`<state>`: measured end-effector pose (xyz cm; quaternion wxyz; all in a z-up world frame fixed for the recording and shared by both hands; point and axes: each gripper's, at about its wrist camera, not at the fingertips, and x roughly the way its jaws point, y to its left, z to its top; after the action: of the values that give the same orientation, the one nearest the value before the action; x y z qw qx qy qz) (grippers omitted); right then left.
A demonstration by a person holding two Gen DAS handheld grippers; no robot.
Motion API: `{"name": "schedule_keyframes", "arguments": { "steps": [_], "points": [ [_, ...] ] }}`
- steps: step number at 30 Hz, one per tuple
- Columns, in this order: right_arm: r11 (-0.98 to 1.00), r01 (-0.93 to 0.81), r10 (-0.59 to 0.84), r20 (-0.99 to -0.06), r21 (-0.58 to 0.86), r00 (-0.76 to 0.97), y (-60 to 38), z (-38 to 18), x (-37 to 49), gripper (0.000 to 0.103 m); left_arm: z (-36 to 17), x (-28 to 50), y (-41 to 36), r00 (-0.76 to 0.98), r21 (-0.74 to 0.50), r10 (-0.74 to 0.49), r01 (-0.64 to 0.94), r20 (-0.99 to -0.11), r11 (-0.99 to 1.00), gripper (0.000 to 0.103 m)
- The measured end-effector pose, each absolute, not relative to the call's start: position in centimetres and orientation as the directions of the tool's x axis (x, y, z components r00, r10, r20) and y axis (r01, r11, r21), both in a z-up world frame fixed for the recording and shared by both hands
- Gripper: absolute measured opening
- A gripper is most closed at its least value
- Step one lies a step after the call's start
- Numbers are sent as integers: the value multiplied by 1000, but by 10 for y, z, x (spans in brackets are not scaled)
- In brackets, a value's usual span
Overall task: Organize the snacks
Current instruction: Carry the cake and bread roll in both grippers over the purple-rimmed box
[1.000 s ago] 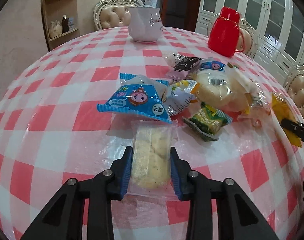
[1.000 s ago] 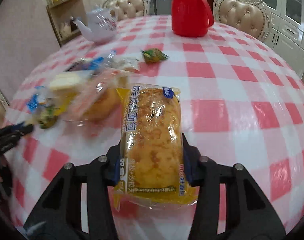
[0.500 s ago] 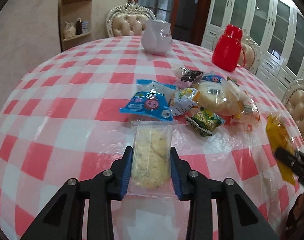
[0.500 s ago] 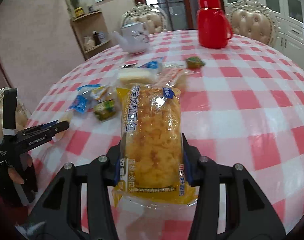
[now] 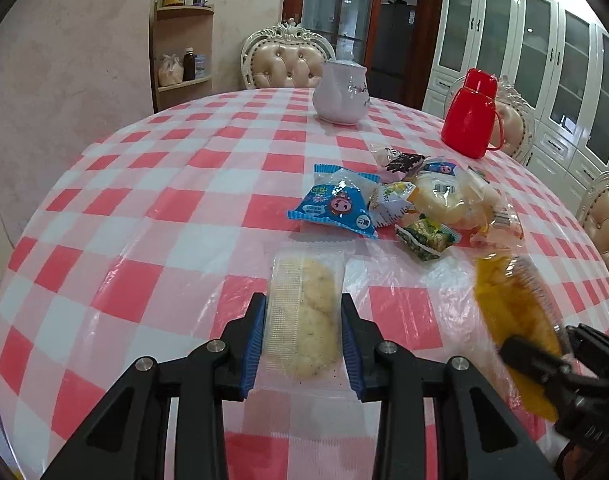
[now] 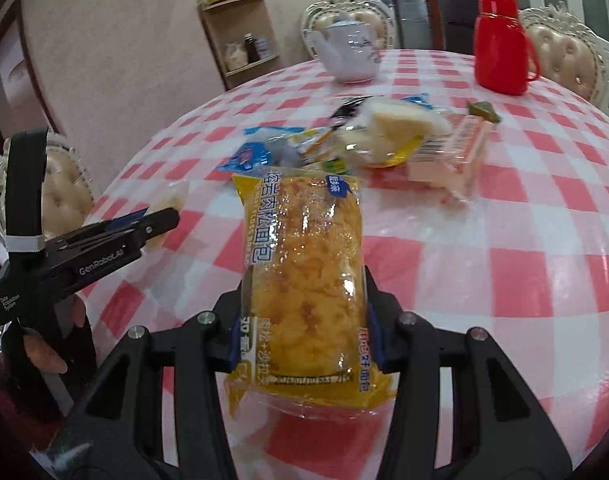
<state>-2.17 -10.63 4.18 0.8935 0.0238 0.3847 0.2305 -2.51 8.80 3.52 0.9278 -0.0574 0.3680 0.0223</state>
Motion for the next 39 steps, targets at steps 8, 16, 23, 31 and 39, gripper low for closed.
{"name": "schedule_keyframes", "arguments": {
  "steps": [8,16,23,31,39],
  "points": [
    [872,-445,452,-686,205,570,-72,37,-34,51,39,-53,100,743,-89,20,-107,-669,990,36],
    [846,-482,492,-685,229,538,-46,35,-43,51,34,-86,131,738,-87,60,-159,-672,983,36],
    [802,-548,540,-681,237,495,-6,35,-56,51,33,-118,171,730,-117,92,-230,-677,966,36],
    [738,-633,591,-680,236,435,48,34,-78,51,39,-156,211,729,-125,150,-308,-667,943,36],
    [627,-747,646,-684,220,341,113,32,-114,51,39,-204,259,712,-154,219,-420,-668,895,36]
  ]
}}
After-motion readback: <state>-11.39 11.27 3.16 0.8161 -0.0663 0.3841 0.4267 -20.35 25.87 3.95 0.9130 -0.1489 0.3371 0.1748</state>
